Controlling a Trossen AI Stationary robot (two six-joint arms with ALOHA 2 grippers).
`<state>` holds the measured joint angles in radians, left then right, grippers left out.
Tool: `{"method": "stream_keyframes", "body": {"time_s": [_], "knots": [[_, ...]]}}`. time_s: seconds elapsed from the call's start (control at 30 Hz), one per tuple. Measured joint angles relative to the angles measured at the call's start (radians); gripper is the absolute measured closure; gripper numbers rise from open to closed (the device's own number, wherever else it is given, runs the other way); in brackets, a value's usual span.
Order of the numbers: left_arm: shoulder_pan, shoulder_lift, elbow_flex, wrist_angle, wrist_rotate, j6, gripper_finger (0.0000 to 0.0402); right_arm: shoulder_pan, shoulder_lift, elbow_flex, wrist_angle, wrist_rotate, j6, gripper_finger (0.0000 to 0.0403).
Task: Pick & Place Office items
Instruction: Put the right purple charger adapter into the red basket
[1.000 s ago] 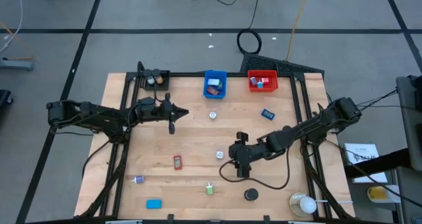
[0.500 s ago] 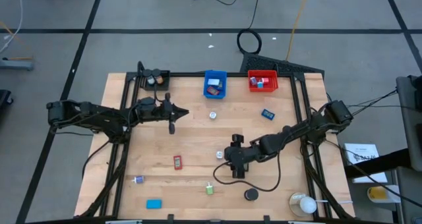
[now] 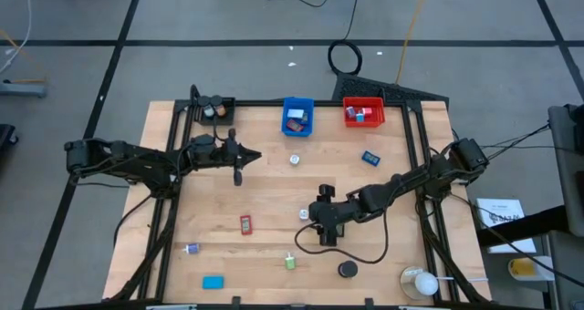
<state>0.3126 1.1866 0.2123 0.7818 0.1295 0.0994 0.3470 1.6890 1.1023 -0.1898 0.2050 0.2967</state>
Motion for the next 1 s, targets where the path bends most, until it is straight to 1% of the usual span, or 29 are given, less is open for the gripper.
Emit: {"method": "stream_keyframes", "body": {"time_s": [0.3,0.43,0.47,0.57,0.77,0.9,1.0], "knots": [[0.000,0.000,0.000,0.000,0.000,-0.001,0.0364,-0.031,0.003,0.000,0.002,0.004,-0.024,0.0170],[0.000,0.000,0.000,0.000,0.000,-0.002,0.0364,-0.056,0.071,0.000,0.058,-0.006,-0.053,0.0169],[0.000,0.000,0.000,0.000,0.000,-0.002,0.0364,-0.061,0.082,-0.004,0.053,-0.018,-0.058,0.0169],[0.000,0.000,0.000,0.000,0.000,0.000,0.0364,-0.077,0.129,0.003,0.115,-0.051,-0.066,0.0169],[0.000,0.000,0.000,0.000,0.000,-0.001,0.0364,-0.080,0.174,0.000,0.111,-0.051,-0.085,0.0170],[0.000,0.000,0.000,0.000,0.000,-0.003,0.0364,-0.079,0.190,0.000,0.119,-0.050,-0.100,0.0180],[0.000,0.000,0.000,0.000,0.000,-0.003,0.0364,-0.079,0.200,-0.001,0.128,-0.050,-0.100,0.0197]]}}
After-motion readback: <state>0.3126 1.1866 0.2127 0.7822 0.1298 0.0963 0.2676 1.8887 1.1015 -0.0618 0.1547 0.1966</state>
